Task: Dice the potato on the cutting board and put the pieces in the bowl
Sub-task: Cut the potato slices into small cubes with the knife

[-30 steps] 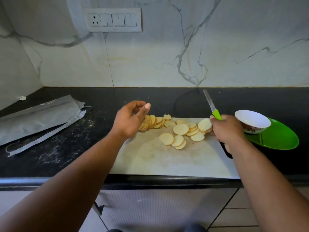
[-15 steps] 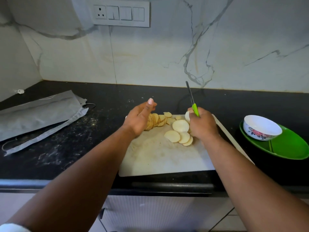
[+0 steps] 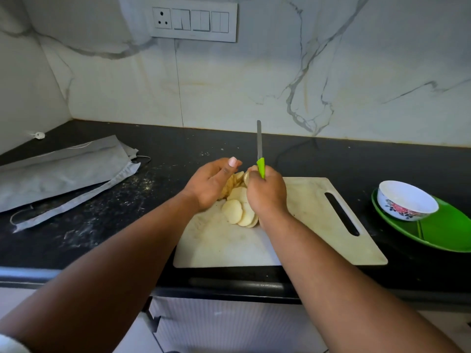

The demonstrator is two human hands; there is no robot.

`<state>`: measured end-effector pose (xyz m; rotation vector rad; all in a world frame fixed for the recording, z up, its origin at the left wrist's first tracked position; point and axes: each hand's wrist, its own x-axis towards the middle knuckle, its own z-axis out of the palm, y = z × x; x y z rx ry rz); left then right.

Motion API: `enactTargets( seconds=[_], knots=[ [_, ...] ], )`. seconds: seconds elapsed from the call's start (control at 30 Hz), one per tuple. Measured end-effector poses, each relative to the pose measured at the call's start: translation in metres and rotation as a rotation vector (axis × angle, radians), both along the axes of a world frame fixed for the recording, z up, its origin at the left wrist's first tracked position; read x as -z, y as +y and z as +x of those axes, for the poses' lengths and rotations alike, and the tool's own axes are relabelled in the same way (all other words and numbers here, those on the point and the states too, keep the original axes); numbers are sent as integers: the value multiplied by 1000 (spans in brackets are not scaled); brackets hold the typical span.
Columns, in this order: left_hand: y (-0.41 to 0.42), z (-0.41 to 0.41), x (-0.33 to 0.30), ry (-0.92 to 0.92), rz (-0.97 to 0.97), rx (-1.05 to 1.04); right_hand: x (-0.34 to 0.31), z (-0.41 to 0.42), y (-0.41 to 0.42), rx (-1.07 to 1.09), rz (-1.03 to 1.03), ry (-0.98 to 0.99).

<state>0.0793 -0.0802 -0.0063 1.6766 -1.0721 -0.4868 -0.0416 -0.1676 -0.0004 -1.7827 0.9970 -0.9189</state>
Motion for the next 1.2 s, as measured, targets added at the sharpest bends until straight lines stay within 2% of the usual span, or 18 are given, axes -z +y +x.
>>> enactTargets(
  seconds=[0.17, 0.3, 0.43, 0.73, 1.03, 1.2],
  knots=[
    [3, 16, 2, 118, -39, 25, -10, -17, -24, -74, -236, 111],
    [-1, 22, 0, 123, 13, 58, -21, -15, -68, -94, -106, 168],
    [-6, 35, 3, 173, -41, 25, -22, -3, -88, -167, -106, 290],
    [-4, 48, 13, 174, -148, 86, -13, 34, -52, -386, 229, 45],
    [2, 41, 10, 145, -153, 108, -19, 28, -40, -455, 312, 2],
    [5, 39, 12, -24, -60, 147, -18, 32, -27, -452, 325, 56]
  ],
)
